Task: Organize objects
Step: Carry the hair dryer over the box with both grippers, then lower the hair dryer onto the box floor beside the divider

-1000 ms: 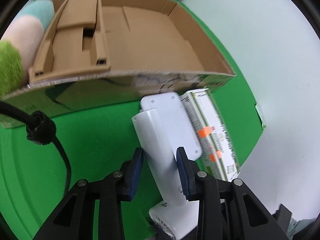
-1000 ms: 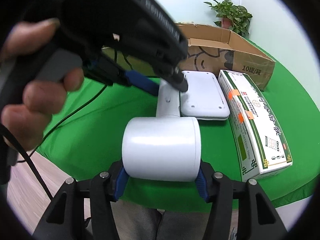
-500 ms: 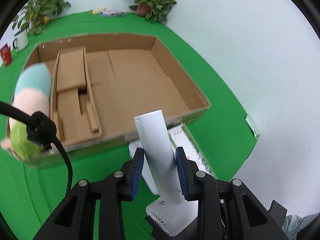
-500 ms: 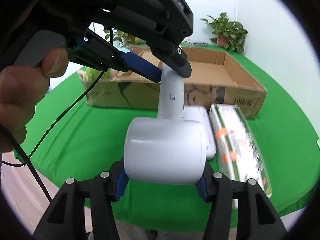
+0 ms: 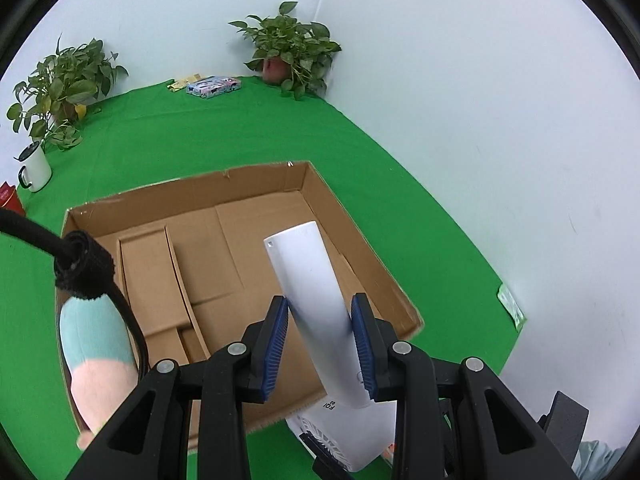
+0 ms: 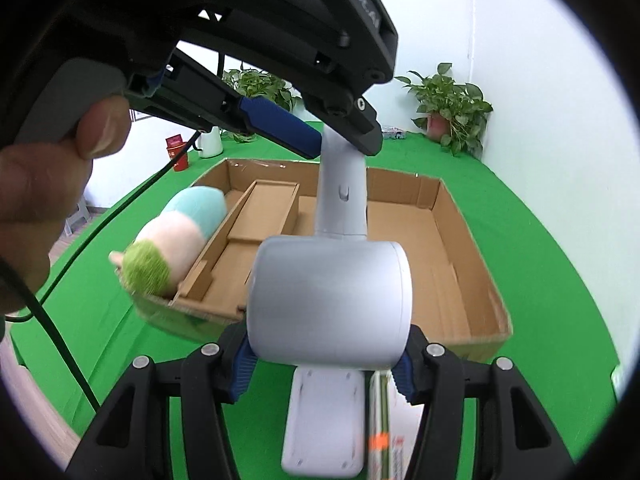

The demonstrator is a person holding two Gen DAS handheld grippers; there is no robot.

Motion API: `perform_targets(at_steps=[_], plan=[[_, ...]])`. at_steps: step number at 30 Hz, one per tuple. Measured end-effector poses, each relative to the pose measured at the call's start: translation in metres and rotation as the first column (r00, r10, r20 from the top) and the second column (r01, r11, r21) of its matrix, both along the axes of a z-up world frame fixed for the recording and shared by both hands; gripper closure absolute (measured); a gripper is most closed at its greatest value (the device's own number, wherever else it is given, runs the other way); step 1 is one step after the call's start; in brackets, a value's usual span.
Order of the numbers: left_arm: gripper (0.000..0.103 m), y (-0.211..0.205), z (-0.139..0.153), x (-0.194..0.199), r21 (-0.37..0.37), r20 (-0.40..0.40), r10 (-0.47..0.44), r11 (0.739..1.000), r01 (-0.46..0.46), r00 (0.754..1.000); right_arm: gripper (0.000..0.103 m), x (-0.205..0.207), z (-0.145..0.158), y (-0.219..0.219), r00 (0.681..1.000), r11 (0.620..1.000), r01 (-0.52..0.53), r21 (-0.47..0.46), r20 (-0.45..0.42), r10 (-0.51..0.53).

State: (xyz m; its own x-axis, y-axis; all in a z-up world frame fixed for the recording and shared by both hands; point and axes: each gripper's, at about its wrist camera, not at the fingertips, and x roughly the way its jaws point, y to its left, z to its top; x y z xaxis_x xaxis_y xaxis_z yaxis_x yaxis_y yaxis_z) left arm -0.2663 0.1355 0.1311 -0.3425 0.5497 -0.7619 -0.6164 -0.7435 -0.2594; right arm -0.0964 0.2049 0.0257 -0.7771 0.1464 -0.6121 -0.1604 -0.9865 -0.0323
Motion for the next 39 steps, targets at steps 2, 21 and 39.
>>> perform_targets(at_steps=[2, 21, 39], plan=[[0.073, 0.003, -0.002, -0.016, -0.018, 0.008, 0.001, 1.000, -0.001, 1.000, 0.049, -0.014, 0.000, 0.004, 1.000, 1.000, -0.006, -0.010, 0.019, 0.006], [0.073, 0.022, -0.141, -0.135, -0.167, 0.344, 0.035, 0.986, 0.024, 0.938, 0.046, -0.100, -0.080, 0.028, 0.888, 0.961, -0.092, -0.262, 0.415, 0.198], [0.084, 0.010, -0.151, -0.132, -0.152, 0.351, 0.036, 0.988, 0.019, 0.936, 0.041, -0.080, -0.079, 0.068, 0.888, 0.863, -0.141, -0.485, 0.323, 0.327]])
